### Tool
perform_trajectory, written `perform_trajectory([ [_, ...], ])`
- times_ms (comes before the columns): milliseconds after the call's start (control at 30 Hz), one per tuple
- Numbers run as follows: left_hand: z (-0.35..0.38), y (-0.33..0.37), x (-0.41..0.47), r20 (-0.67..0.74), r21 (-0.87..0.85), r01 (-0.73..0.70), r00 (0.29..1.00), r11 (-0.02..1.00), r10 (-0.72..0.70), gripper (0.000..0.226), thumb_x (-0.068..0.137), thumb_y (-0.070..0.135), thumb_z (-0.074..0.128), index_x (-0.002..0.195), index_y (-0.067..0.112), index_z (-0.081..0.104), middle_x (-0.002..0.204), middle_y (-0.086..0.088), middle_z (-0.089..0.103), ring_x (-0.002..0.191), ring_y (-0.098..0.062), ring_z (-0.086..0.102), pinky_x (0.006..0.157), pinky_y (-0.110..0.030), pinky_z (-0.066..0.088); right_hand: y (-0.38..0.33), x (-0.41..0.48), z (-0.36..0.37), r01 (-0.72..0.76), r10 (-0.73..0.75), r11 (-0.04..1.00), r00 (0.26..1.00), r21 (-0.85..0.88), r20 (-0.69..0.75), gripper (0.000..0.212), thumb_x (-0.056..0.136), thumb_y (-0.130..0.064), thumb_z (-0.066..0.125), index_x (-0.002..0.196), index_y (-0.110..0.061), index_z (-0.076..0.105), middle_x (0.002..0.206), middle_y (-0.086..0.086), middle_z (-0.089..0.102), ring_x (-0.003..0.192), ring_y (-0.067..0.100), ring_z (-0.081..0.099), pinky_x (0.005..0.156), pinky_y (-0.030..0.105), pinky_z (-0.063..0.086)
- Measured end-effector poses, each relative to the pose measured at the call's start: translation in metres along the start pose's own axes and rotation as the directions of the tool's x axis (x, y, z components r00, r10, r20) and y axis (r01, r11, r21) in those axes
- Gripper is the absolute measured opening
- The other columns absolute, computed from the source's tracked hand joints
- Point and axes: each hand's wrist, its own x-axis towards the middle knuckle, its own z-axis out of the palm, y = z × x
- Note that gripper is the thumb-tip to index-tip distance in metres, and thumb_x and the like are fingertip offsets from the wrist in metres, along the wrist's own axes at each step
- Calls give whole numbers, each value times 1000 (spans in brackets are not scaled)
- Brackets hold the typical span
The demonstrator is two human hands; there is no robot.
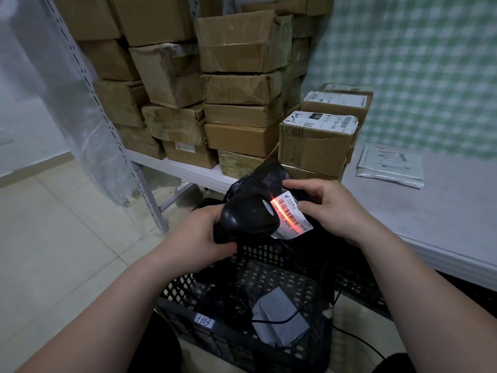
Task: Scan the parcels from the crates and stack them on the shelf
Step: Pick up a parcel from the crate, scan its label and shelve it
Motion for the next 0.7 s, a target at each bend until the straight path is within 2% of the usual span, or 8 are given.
perform_trajectory([
  [133,6,2,4,31,20,-67,997,998,66,48,70,4,74,84,45,55,88,21,61,90,12,55,70,-4,37,5,-2,-7,-11,11,1000,999,4,-34,48,90,-1,59,128,-31,61,126,-14,62,115,-1,54,90,11,41],
  [267,12,7,9,47,4,-113,993,994,113,48,70,3,74,89,42,56,95,19,60,95,10,54,72,-2,36,10,-9,-16,-43,47,996,998,74,-48,47,90,-1,59,126,-32,61,124,-14,62,116,2,55,96,25,47],
  [367,15,14,15,70,1,-131,989,991,131,46,70,3,73,94,39,58,97,18,59,95,12,53,73,-1,36,15,-14,-25,-50,56,993,997,107,-55,47,90,0,59,123,-34,62,121,-15,63,114,0,55,94,19,45],
  [500,24,27,24,85,-6,-183,979,983,183,54,69,1,75,91,45,53,94,23,56,94,19,51,74,0,36,25,-23,-40,-62,75,987,994,150,-83,50,88,2,59,113,-41,61,118,-14,65,112,1,58,99,26,46],
  [700,43,45,43,140,-93,-224,962,970,235,53,71,1,75,96,43,55,98,20,62,98,7,56,76,-4,40,48,-42,-66,-86,116,980,980,182,-161,54,86,8,59,106,-42,63,115,-15,67,111,1,60,103,29,45],
])
